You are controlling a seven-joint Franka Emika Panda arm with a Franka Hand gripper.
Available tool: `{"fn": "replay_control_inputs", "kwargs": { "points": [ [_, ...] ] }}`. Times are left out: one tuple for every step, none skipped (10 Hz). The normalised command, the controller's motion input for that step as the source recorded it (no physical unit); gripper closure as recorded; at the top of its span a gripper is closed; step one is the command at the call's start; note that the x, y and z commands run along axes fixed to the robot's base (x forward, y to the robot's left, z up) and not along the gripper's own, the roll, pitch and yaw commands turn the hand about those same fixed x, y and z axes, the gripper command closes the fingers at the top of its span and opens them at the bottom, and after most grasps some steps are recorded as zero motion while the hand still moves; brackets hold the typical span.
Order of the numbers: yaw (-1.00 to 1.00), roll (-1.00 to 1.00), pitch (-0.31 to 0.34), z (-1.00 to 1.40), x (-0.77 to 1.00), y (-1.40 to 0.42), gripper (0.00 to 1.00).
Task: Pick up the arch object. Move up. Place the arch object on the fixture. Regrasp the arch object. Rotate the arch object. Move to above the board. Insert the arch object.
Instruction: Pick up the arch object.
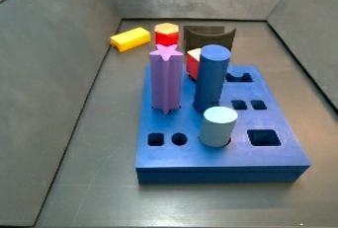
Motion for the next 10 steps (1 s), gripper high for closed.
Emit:
{"fn": "replay_control_inputs", "kwargs": {
  "points": [
    [0.00, 0.00, 0.000, -0.08, -0.03, 0.01, 0.00],
    [-0.46, 0.05, -0.096, -0.64, -0.72, 0.00, 0.00],
    [-0.59, -0.01, -0.137, -0.89, -0.59, 0.03, 0.00],
    [-0.68, -0.03, -0.114, -0.92, -0.54, 0.11, 0.00],
    [-0.71, -0.05, -0.093, -0.92, -0.55, 0.12, 0.00],
    [-0.73, -0.07, -0.084, -0.92, -0.55, 0.10, 0.00],
    [-0.77, -0.08, -0.103, -0.85, -0.46, 0.03, 0.00],
    [-0.75, -0.13, -0.133, -0.71, -0.21, 0.03, 0.00],
    [-0.69, -0.14, -0.069, -0.71, 0.07, 0.15, 0.00],
    [-0.61, -0.15, -0.050, -0.68, 0.21, 0.13, 0.00]
  ]
}}
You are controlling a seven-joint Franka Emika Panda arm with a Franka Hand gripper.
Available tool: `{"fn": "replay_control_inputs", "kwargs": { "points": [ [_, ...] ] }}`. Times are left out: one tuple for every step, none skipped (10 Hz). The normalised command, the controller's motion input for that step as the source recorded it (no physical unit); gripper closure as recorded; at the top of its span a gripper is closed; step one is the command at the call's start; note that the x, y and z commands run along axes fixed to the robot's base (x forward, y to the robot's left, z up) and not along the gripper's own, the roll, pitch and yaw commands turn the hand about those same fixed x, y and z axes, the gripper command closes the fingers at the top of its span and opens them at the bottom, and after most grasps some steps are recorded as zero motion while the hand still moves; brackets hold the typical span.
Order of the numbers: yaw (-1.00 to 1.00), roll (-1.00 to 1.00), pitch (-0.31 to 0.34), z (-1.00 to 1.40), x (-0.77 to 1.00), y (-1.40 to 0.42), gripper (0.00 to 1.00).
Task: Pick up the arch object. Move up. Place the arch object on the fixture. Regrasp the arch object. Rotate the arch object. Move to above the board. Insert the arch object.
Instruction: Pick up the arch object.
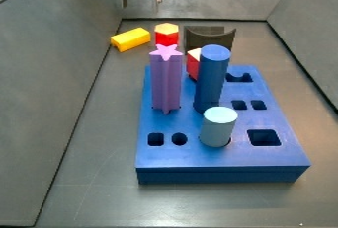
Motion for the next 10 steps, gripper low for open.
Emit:
{"fn": "replay_control_inputs", "kwargs": {
  "points": [
    [-0.64, -0.14, -0.039, -0.71, 0.15, 0.15, 0.00],
    [-0.69, -0.11, -0.083, -0.79, -0.04, 0.09, 0.00],
    [-0.60, -0.15, -0.113, -0.72, -0.06, 0.03, 0.00],
    [-0.53, -0.18, -0.144, -0.63, 0.00, 0.01, 0.00],
    [-0.37, -0.18, -0.131, -0.69, 0.00, 0.00, 0.00],
    [-0.32, -0.10, -0.089, -0.69, -0.07, 0.00, 0.00],
    [-0.35, -0.10, -0.039, -0.40, -0.20, 0.00, 0.00],
    [-0.39, -0.08, 0.000, -0.15, -0.21, 0.00, 0.00],
    [-0.47, -0.02, 0.000, 0.00, -0.31, -0.04, 0.00],
    [-0.53, 0.00, -0.001, 0.01, -0.33, -0.17, 0.00]
  ]
}}
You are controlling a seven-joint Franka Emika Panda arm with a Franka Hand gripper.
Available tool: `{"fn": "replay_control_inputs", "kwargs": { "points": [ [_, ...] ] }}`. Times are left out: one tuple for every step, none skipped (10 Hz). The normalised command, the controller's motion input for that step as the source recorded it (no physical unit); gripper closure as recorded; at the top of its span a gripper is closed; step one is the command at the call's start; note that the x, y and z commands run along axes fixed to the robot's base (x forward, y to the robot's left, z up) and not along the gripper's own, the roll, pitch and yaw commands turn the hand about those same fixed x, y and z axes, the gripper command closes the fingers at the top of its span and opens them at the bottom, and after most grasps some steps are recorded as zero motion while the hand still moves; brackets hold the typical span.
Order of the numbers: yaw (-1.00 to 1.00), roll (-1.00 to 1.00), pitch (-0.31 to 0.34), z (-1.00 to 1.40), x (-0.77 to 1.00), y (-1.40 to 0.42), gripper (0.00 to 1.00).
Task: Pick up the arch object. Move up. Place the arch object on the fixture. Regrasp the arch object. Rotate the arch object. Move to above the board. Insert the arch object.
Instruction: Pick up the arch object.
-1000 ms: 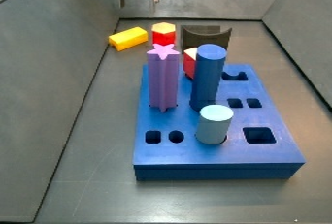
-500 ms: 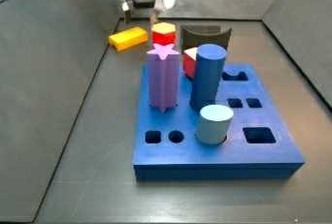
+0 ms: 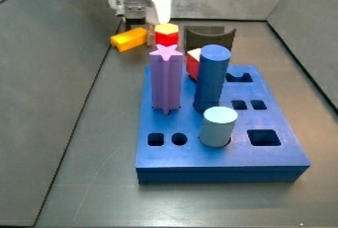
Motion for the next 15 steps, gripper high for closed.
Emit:
{"fn": "replay_control_inputs", "kwargs": {
  "points": [
    [-0.58, 0.00, -0.041, 0.03, -0.39, -0.20, 0.00],
    [-0.39, 0.00, -0.036, -0.04, -0.21, -0.07, 0.00],
    [-0.17, 0.00, -0.019, -0.26, 0.00, 0.00, 0.00],
    [-0.09, -0.02, 0.000, -0.31, 0.16, 0.05, 0.00],
    [-0.06, -0.04, 0.000, -0.24, 0.12, 0.11, 0.00],
    [-0.08, -0.08, -0.097, -0.09, 0.00, 0.07, 0.00],
    [-0.06, -0.04, -0.106, -0.09, 0.00, 0.04, 0.00],
    [0.00, 0.00, 0.000, 0.00, 0.00, 0.00, 0.00],
    [0.00, 0.00, 0.000, 0.00, 0.00, 0.00, 1.00],
    [0.00, 0.00, 0.000, 0.00, 0.00, 0.00, 1.00],
    [0.00, 0.00, 0.000, 0.00, 0.00, 0.00, 1.00],
    [0.00, 0.00, 0.000, 0.00, 0.00, 0.00, 1.00],
    [0.00, 0.00, 0.000, 0.00, 0.00, 0.00, 1.00],
    [0.00, 0.00, 0.000, 0.00, 0.00, 0.00, 1.00],
    [0.00, 0.00, 0.000, 0.00, 0.00, 0.00, 1.00]
  ]
}}
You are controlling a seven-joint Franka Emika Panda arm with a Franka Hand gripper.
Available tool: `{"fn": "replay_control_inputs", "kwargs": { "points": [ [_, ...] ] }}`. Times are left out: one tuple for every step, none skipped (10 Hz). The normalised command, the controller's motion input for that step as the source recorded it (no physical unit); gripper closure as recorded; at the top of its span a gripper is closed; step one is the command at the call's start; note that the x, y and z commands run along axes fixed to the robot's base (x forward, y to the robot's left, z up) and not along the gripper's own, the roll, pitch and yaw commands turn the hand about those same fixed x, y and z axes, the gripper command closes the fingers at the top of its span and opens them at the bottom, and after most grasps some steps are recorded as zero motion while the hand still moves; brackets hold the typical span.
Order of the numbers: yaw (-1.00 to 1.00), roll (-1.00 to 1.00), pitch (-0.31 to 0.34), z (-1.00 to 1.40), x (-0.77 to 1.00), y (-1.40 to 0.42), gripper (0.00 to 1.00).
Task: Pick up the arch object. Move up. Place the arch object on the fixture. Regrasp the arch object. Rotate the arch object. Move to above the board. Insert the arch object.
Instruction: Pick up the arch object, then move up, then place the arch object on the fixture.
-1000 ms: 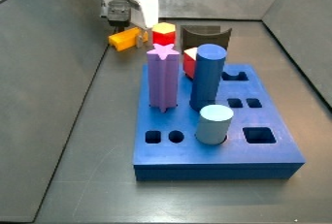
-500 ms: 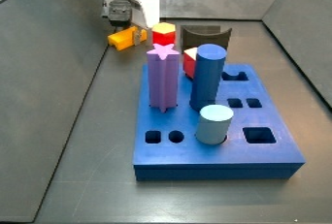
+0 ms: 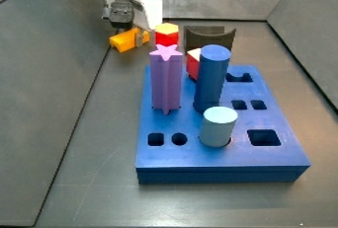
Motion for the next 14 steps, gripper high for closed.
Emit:
{"fn": "replay_control_inputs", "kwargs": {
  "points": [
    [0.00, 0.00, 0.000, 0.00, 0.00, 0.00, 1.00],
    [0.00, 0.00, 0.000, 0.00, 0.00, 0.00, 1.00],
    [0.00, 0.00, 0.000, 0.00, 0.00, 0.00, 1.00],
    [0.00, 0.00, 0.000, 0.00, 0.00, 0.00, 1.00],
    [0.00, 0.00, 0.000, 0.83, 0.00, 0.00, 1.00],
    [-0.07, 0.00, 0.007, 0.81, 0.00, -0.03, 1.00],
    [-0.07, -0.01, 0.020, 0.77, 0.00, -0.04, 1.00],
    [-0.05, -0.02, 0.040, 0.61, 0.01, -0.03, 1.00],
    [-0.04, -0.03, 0.044, 0.52, 0.01, -0.02, 1.00],
    [-0.03, -0.04, 0.038, 0.34, -0.01, -0.01, 1.00],
    [-0.03, -0.04, 0.030, 0.20, -0.02, -0.01, 1.00],
    [0.00, 0.00, 0.000, 1.00, 0.00, 0.00, 1.00],
    [0.00, 0.00, 0.002, 1.00, 0.00, 0.00, 1.00],
    [0.00, -0.01, 0.016, 1.00, -0.01, 0.00, 1.00]
  ]
}}
